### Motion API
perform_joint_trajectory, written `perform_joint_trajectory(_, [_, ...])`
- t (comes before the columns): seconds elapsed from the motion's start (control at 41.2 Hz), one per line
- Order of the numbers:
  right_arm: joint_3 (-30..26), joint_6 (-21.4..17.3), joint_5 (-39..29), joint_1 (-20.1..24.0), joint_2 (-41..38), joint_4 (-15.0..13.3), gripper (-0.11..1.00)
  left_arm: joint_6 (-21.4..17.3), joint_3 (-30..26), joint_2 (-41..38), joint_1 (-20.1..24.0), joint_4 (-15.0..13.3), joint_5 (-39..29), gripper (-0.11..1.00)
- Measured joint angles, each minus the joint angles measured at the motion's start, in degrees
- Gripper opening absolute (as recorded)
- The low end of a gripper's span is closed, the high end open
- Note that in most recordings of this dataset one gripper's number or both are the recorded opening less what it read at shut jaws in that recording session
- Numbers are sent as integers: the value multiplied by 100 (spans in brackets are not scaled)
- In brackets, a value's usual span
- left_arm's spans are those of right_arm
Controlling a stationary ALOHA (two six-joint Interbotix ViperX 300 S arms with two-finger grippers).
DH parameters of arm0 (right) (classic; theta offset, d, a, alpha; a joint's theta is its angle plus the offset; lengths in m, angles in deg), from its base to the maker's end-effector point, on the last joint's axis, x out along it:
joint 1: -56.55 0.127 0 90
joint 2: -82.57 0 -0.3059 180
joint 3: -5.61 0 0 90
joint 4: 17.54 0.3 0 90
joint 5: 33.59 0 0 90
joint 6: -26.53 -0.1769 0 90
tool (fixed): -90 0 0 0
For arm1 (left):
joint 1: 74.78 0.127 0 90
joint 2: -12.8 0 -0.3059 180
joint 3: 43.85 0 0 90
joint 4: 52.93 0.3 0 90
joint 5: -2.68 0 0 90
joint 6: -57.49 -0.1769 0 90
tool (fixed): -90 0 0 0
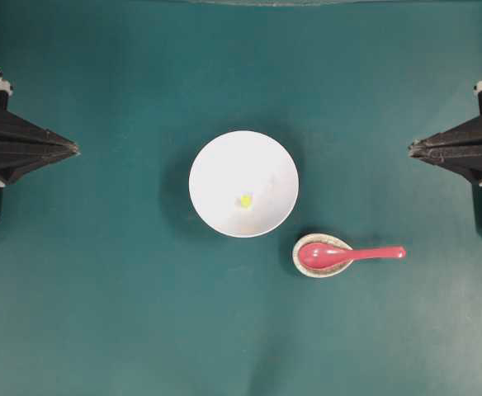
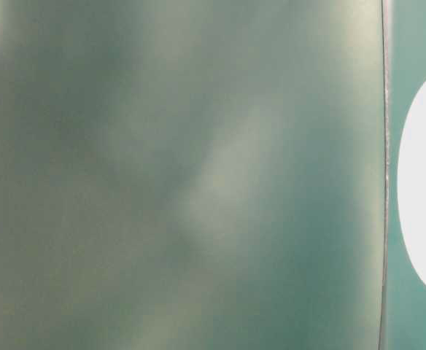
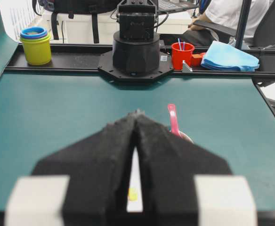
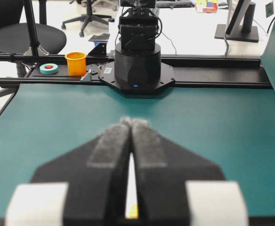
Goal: Scoop the yellow hexagonal prism block from the bowl with a spoon using the right arm.
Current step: 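Move the right gripper to the red spoon handle in the spoon rest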
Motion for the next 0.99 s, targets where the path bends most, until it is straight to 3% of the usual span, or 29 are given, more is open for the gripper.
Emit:
perform_joint_trajectory(0.048, [0, -35, 0, 9, 0, 9, 0, 26, 0, -9, 0, 9, -88, 5])
perform_joint_trajectory(0.339, [-70, -35, -413, 0, -70, 9, 2, 44, 0, -18, 0, 18, -158, 3])
perform_joint_trajectory(0.436, [-114, -35, -431, 9, -70, 9, 12, 44, 0, -18, 0, 18, -149, 3])
perform_joint_trajectory(0.606, [-167, -35, -501, 9, -70, 18, 45, 44, 0, -9, 0, 26, -158, 3])
perform_joint_trajectory(0.727, [-237, -35, -650, 0, -97, 53, 58, 18, 0, -18, 9, 26, -158, 3])
perform_joint_trajectory(0.994, [-281, -88, -844, 9, -246, 141, 59, 18, 0, -44, 9, 26, -141, 3])
